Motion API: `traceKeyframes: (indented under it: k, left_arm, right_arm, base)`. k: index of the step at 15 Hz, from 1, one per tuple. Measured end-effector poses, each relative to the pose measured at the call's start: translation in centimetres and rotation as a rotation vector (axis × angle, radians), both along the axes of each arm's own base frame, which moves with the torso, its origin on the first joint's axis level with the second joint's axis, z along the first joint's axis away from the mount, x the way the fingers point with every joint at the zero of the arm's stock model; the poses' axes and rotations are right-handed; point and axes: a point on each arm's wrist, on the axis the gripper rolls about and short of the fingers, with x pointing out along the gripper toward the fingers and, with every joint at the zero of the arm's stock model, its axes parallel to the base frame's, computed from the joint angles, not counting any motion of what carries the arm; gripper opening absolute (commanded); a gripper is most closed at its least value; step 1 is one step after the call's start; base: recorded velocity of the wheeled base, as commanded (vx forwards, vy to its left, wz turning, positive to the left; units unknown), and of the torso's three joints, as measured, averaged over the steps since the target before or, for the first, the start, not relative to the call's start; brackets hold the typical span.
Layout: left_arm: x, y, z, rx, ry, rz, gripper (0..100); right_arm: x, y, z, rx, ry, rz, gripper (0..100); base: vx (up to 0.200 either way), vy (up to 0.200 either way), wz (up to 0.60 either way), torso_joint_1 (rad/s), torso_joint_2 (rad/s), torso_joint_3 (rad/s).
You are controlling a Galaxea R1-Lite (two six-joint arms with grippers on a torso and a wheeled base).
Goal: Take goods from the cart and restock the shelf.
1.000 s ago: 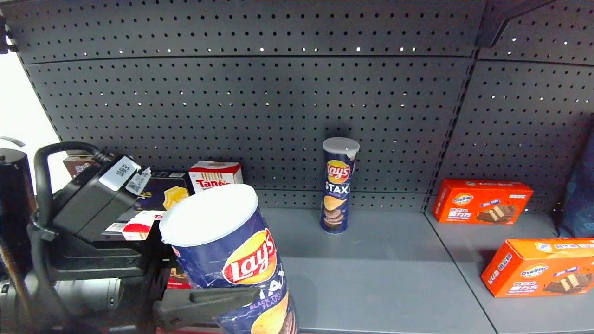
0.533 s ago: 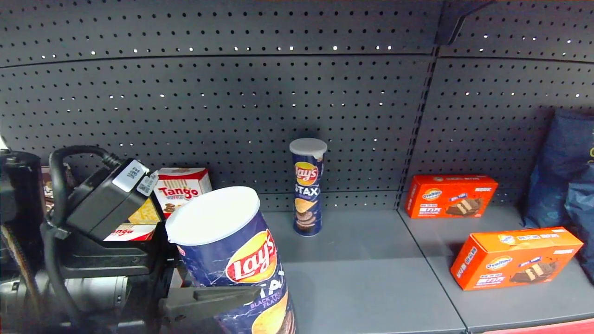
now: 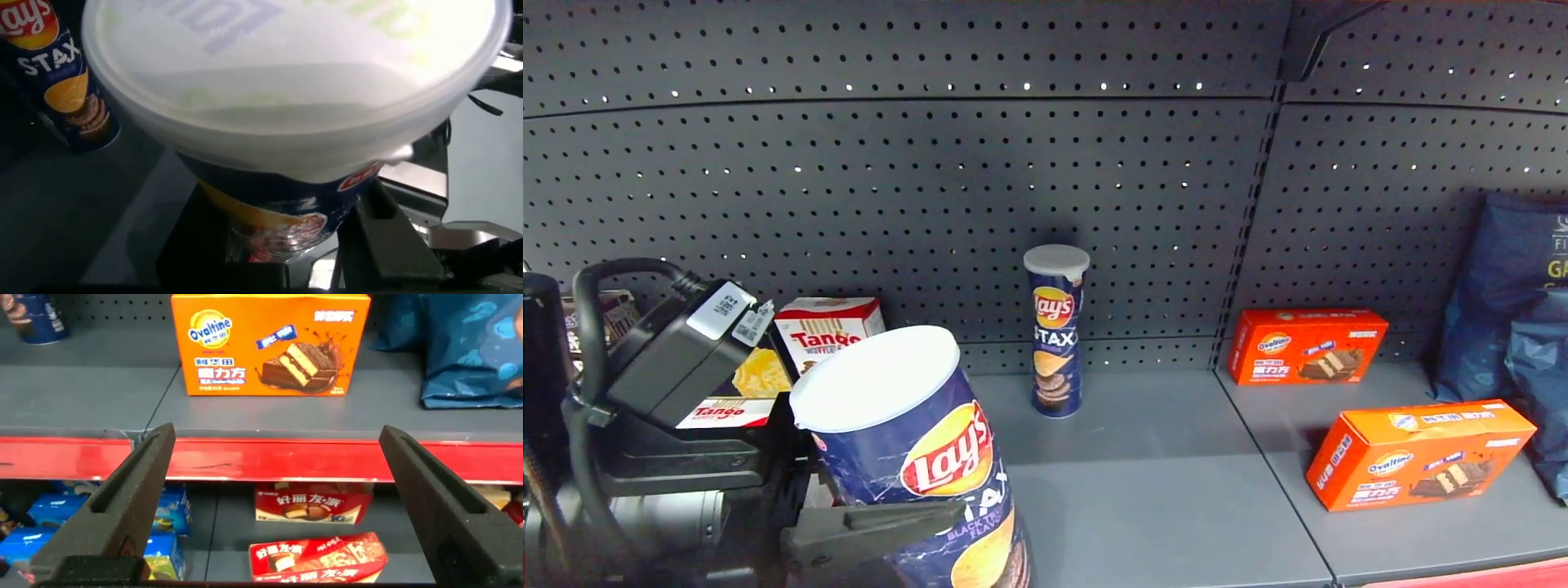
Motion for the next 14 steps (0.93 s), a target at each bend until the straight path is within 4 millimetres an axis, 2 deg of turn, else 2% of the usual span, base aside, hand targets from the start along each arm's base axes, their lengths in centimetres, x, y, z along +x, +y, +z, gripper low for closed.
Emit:
traceKeyframes:
  k: [3,5,11,12,14]
  left_arm:
    - [-0.30,0.30,-0.21,0.002,0.003,0.011,0]
    - [-0.61,0.65,-0.57,0.006,0.010,0.022,0]
    - [-0.89,0.85,-0.60,0.004,0.007,0.026,0]
    - [-0.90,0.85,-0.59,0.004,0.006,0.025,0]
    - [-0.91,0.85,-0.60,0.004,0.006,0.025,0]
  right_arm:
    - [-0.03,0.00,0.00,0.002,-0.005,-0.004,100]
    - [-0.03,0.00,0.00,0.003,-0.005,-0.005,100]
    - [-0.04,0.00,0.00,0.003,-0.006,-0.005,100]
    - [-0.04,0.00,0.01,0.003,-0.007,-0.006,100]
    - [-0.04,0.00,0.00,0.003,-0.006,-0.007,100]
  base:
    - [0.000,0.000,0.00,0.000,0.00,0.000]
    - [0.000,0.000,0.60,0.000,0.00,0.002]
    - [0.000,0.000,0.00,0.000,0.00,0.000]
    - [0.000,0.000,0.60,0.002,0.01,-0.007]
    - [0.000,0.000,0.00,0.000,0.00,0.000]
